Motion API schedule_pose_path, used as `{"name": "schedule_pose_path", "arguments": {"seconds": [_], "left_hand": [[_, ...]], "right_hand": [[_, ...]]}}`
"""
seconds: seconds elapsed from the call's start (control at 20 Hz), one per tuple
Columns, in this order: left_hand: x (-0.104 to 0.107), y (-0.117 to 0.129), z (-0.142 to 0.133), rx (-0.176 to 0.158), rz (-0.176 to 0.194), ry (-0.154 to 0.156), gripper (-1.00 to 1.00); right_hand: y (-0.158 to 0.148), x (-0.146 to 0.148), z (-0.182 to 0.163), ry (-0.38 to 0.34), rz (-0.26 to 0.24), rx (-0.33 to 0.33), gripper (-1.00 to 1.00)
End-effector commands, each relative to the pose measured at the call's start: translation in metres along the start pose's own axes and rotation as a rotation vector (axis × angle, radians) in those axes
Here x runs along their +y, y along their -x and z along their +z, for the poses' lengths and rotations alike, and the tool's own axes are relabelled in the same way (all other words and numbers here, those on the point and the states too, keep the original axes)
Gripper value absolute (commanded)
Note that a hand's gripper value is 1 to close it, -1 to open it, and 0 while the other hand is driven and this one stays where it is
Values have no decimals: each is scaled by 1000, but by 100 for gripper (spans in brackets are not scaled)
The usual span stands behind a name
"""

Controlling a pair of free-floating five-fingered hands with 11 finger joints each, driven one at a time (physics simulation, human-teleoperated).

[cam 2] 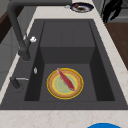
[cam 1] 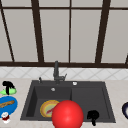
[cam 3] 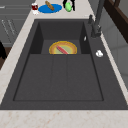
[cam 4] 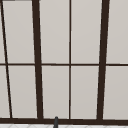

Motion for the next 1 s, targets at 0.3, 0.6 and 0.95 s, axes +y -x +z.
{"name": "schedule_pose_path", "arguments": {"seconds": [0.3, 0.6, 0.95], "left_hand": [[6, 4, 4, 17, -11, -3, 100], [16, 7, 6, 1, -32, -3, 100], [39, -7, -12, 42, -17, -21, 100]], "right_hand": [[0, 0, 0, 0, 0, 0, 0], [0, 0, 0, 0, 0, 0, 0], [0, 0, 0, 0, 0, 0, 0]]}}
